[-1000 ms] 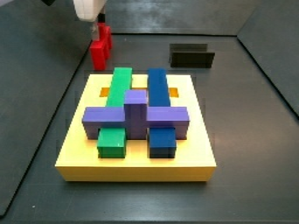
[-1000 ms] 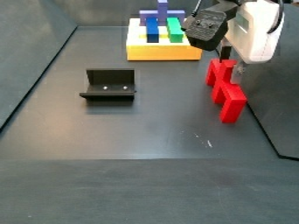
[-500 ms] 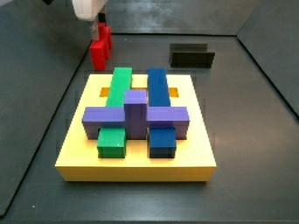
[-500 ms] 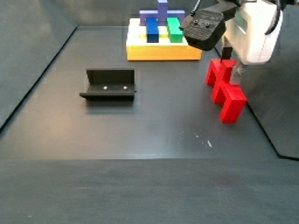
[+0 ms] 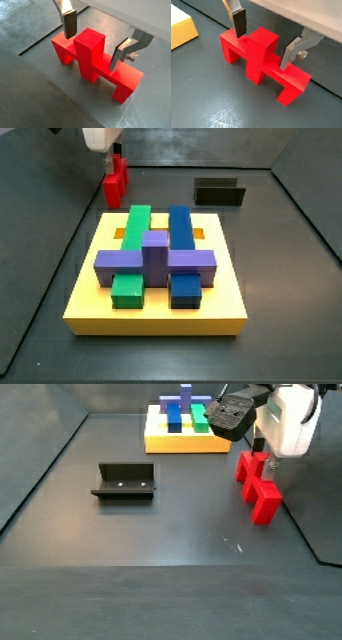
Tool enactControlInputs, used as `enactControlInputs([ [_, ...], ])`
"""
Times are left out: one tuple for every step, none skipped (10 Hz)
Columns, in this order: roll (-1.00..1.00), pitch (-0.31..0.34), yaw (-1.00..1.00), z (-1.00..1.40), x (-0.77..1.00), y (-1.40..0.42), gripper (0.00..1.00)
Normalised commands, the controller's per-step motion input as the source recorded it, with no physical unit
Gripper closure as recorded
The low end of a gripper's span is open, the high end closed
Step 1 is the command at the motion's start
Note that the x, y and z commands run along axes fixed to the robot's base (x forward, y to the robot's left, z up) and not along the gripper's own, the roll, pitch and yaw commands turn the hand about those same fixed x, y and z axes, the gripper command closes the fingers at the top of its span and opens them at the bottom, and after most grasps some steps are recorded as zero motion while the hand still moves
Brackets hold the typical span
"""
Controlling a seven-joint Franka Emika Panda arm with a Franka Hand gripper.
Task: Pick up the red object. Move up. Move to above the board. Insert the red object.
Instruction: Pick up the red object.
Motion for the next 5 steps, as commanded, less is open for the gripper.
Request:
enactControlInputs([
  [-0.09,0.000,0.00,-0.09,0.02,0.02,0.00],
  [-0.11,0.000,0.00,-0.10,0.08,0.06,0.00],
  [-0.11,0.000,0.00,-0.06,0.02,0.05,0.00],
  [-0.10,0.000,0.00,-0.05,0.00,0.05,0.00],
  [-0.11,0.000,0.01,-0.06,0.00,0.06,0.00],
])
